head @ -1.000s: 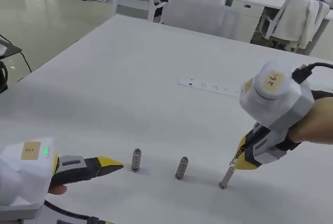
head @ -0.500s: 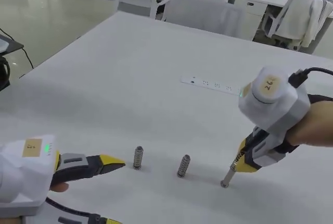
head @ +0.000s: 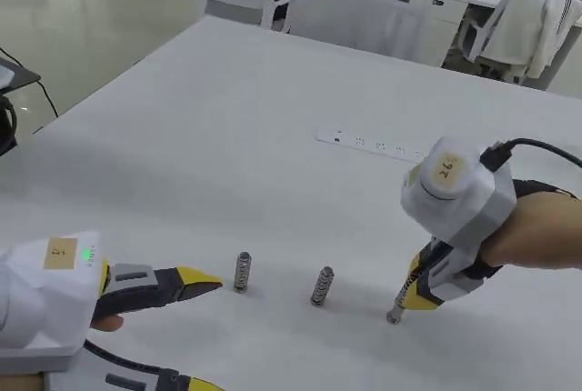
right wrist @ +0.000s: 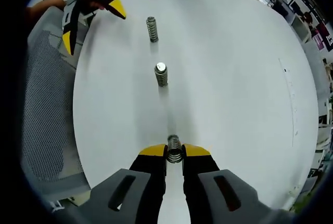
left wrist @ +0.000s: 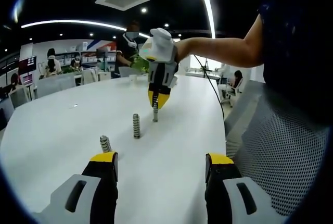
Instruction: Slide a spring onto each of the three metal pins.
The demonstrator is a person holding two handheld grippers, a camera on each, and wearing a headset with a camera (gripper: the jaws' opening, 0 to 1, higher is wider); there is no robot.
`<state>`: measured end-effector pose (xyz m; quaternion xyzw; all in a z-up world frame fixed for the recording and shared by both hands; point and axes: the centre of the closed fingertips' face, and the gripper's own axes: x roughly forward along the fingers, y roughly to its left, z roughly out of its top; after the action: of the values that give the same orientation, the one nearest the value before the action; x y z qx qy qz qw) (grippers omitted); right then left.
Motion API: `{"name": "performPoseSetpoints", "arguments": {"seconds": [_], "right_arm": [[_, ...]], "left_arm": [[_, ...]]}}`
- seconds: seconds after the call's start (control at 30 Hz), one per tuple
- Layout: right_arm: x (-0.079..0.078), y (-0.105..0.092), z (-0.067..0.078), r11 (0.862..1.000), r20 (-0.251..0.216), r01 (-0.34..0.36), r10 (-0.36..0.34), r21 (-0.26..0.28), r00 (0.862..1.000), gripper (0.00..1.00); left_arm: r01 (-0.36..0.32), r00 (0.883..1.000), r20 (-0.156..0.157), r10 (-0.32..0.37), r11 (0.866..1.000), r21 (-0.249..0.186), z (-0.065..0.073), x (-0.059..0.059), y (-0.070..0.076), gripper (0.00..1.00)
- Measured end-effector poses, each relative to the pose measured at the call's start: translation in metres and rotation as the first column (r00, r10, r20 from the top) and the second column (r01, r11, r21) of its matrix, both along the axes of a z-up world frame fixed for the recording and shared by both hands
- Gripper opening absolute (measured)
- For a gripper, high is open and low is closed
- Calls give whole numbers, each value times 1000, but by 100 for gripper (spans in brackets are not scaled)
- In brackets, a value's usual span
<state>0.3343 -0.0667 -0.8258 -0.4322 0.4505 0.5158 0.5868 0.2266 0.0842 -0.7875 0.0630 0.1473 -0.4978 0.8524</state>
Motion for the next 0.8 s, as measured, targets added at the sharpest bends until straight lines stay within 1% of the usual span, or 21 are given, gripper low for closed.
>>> {"name": "performPoseSetpoints", "arguments": {"seconds": [0.57, 0.8], "right_arm": [[0, 2, -23, 1000, -2, 12, -12, -13, 1000, 9], [0, 3, -23, 1000, -5, 18, -18, -6, 1000, 9]], "left_arm": [[3, 1000, -3, -3, 1000, -1, -2, 0, -1, 63], [2, 1000, -4, -2, 1000, -3, -3, 0, 0, 63]]}}
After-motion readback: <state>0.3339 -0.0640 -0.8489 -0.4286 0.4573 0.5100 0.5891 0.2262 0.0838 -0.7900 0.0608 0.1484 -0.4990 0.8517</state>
